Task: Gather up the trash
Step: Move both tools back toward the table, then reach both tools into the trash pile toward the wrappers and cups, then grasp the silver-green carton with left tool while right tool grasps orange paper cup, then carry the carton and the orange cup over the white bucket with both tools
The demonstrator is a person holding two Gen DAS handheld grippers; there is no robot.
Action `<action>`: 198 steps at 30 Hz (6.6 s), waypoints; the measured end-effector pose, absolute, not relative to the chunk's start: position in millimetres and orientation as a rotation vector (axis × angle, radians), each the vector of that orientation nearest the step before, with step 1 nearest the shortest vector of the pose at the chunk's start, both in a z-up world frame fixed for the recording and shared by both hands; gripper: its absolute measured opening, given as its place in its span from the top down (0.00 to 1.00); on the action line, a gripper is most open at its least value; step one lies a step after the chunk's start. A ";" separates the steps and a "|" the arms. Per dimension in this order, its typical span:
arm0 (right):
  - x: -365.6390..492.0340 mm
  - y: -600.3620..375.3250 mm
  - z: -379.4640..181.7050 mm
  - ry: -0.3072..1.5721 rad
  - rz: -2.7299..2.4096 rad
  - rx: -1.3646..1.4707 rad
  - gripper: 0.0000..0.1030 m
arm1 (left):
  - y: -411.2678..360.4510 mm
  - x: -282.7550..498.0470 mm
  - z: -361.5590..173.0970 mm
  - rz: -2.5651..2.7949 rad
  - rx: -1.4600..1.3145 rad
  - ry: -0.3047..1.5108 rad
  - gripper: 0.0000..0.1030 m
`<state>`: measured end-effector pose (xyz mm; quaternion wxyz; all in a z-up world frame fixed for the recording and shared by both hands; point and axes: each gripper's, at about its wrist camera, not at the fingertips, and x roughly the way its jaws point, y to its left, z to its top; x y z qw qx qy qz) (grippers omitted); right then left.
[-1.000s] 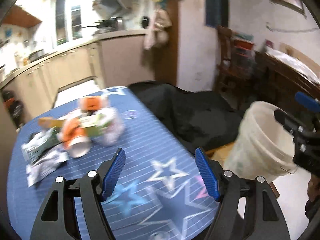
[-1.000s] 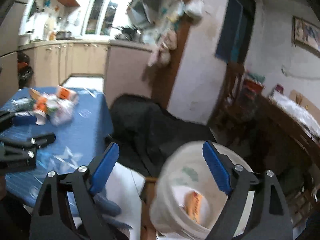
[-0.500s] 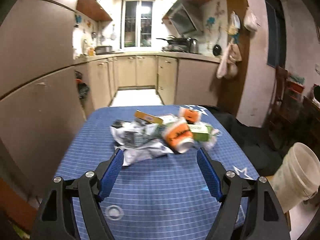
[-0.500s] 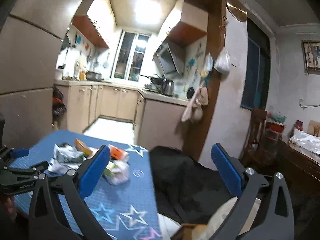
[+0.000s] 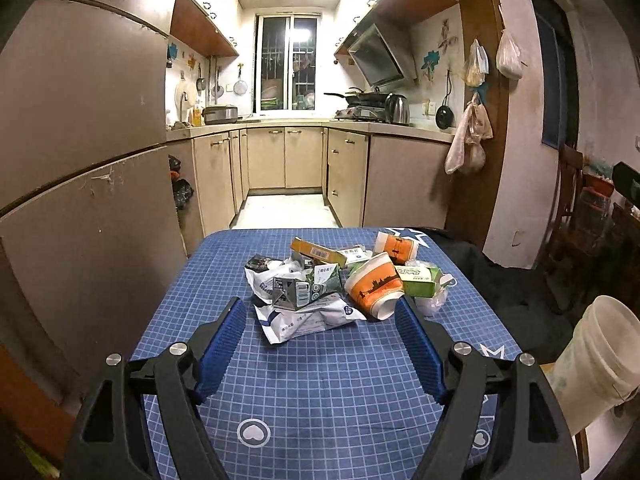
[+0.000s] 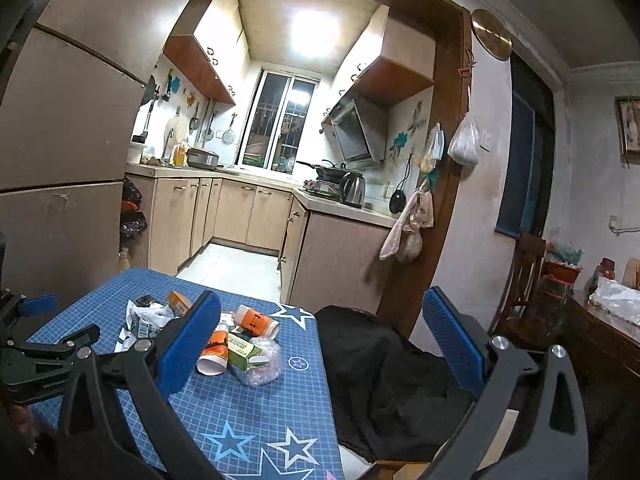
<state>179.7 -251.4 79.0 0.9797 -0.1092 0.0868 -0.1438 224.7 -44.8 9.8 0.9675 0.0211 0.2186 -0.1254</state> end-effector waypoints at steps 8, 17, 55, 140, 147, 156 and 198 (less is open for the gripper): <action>183.8 -240.0 75.7 0.183 -0.280 -0.234 0.05 | -40.8 221.1 9.7 -0.238 0.050 0.426 0.25; 186.9 -234.9 71.8 0.192 -0.284 -0.255 0.05 | -44.5 214.1 20.4 -0.165 0.100 0.382 0.21; 221.0 -218.6 16.8 0.377 -0.223 -0.259 0.05 | -26.1 184.7 59.4 0.011 0.164 0.173 0.16; 338.0 -284.4 -113.3 0.888 0.487 -0.068 0.96 | 16.8 389.8 -70.1 -0.329 0.092 0.749 0.12; 312.6 -292.9 -121.2 0.876 0.430 0.138 0.96 | -12.3 403.2 -67.2 -0.441 0.152 0.737 0.07; 305.9 -301.1 -122.5 0.845 0.407 0.199 0.96 | -52.4 464.1 -97.1 -0.586 0.163 0.782 0.07; 254.0 -292.7 -66.6 0.656 0.342 0.180 0.96 | -1.4 318.0 -10.9 -0.485 -0.060 0.499 0.74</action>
